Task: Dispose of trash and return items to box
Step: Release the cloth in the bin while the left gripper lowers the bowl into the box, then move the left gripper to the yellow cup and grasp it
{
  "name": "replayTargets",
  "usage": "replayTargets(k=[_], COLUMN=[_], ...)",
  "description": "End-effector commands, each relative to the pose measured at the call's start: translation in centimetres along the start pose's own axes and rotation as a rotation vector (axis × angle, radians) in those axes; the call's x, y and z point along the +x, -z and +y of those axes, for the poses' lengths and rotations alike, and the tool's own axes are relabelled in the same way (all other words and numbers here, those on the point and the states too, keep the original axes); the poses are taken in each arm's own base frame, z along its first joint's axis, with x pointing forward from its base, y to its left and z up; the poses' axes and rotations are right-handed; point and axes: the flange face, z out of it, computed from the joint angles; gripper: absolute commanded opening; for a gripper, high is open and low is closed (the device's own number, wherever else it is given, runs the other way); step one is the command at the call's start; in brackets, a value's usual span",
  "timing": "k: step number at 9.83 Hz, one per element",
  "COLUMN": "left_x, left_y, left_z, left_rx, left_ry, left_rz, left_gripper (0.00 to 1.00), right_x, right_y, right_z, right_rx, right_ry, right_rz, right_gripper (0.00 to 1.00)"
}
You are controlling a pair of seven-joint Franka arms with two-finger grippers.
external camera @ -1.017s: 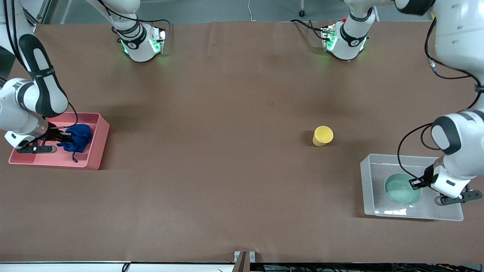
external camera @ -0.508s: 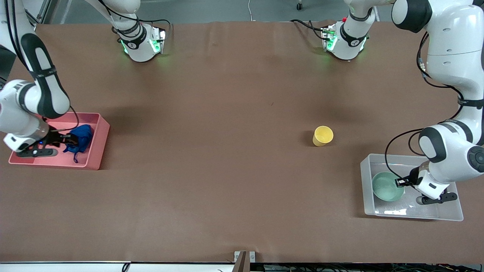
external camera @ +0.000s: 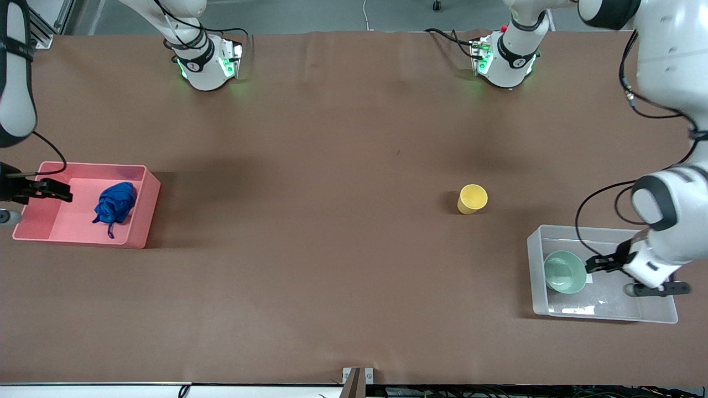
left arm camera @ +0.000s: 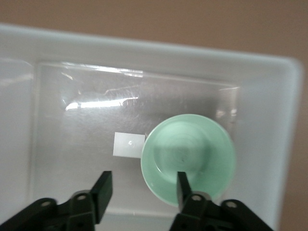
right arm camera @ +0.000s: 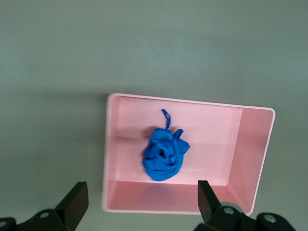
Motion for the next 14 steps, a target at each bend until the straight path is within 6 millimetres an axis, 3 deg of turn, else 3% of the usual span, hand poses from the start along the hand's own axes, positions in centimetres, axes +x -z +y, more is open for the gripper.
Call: replayTargets(k=[1,3,5,7,10,12,14], left_x=[-2.7,-6.9,-12.3,-16.1,-20.5,-21.4,-21.7], left_y=[5.8,9.8,10.1,5.9,-2.1,-6.7,-9.6], left_z=[3.4,7.6,12.7,16.9,19.7,21.0,22.0], left_rx=[-0.034,-0.066,0.002,0.013,0.000,-0.024,-0.045], left_ry=[-0.043,-0.071,-0.089,-0.153,-0.209,-0.233,-0.244], left_rz=[-0.030,-0.025,-0.070,-0.137,-0.122,-0.121,-0.116], left_gripper=[1.00,1.00,1.00,1.00,1.00,0.99,0.86], right_x=[-0.9,-3.6,-6.6,-6.9,-7.3,-7.2,-7.2], right_y=[6.2,11.9,16.0,17.5,17.2,17.2,17.2], right_z=[-5.1,-5.5,-4.4,-4.5,-4.6,-5.0,-4.7], right_rx=[-0.010,0.076,0.087,0.078,0.078,0.079,0.072], right_ry=[-0.149,-0.198,-0.210,-0.170,-0.123,-0.115,-0.060], right_rz=[0.061,0.116,0.039,0.057,0.038,0.041,0.044], right_gripper=[1.00,1.00,1.00,1.00,1.00,1.00,1.00])
